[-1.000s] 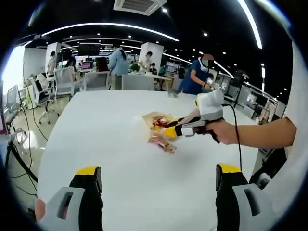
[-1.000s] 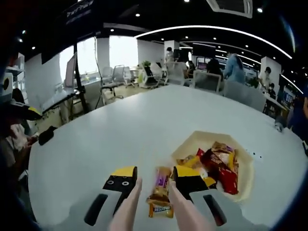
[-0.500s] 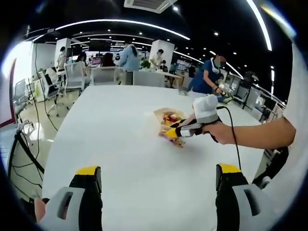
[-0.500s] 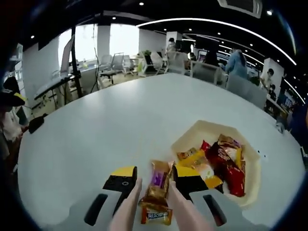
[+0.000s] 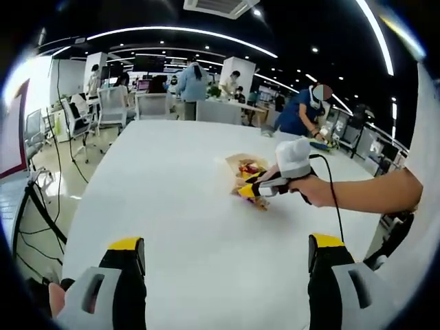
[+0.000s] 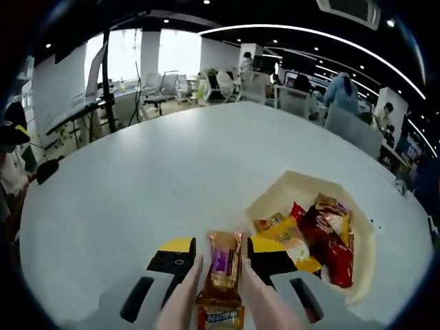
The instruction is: Place the target food into the container with the food tongs after gripping and lifting it, then release it inside without dropping or visibly crushing the food.
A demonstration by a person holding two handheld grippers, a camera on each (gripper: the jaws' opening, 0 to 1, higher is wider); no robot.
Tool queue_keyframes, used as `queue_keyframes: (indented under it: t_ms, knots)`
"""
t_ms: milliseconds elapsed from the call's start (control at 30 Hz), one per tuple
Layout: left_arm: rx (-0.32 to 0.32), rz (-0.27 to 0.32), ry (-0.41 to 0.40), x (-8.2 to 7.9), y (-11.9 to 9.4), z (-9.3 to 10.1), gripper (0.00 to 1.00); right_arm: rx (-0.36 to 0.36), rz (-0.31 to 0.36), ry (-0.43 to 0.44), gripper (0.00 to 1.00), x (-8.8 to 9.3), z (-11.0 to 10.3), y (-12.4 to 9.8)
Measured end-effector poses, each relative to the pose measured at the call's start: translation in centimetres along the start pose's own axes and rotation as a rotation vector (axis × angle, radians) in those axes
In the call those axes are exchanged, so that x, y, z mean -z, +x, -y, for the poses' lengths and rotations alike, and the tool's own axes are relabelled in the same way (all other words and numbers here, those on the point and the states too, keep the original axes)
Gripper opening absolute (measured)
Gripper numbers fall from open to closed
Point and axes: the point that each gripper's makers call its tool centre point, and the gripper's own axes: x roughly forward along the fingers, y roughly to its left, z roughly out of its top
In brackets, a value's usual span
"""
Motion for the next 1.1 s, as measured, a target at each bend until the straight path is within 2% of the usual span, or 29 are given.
queue_keyframes:
  t_ms: [400, 633, 1100]
  knots:
    - [-0.01, -0.003, -0.011, 0.1, -0.1, -0.5, 0.99, -0.024, -0.009, 0.029, 0.26, 0.3, -0.2, 0.4]
    - [-0.014, 0.008, -0.01, -0.3, -0.1, -0.6, 0.99, 0.003, -0.012, 0.047, 0.2, 0.3, 0.3, 0.5]
    - [-0.029, 0.025, -0.003, -0.6, -1.1, -0.5, 0.99, -0.008, -0.03, 0.072, 0.21, 0.0, 0.2, 0.4]
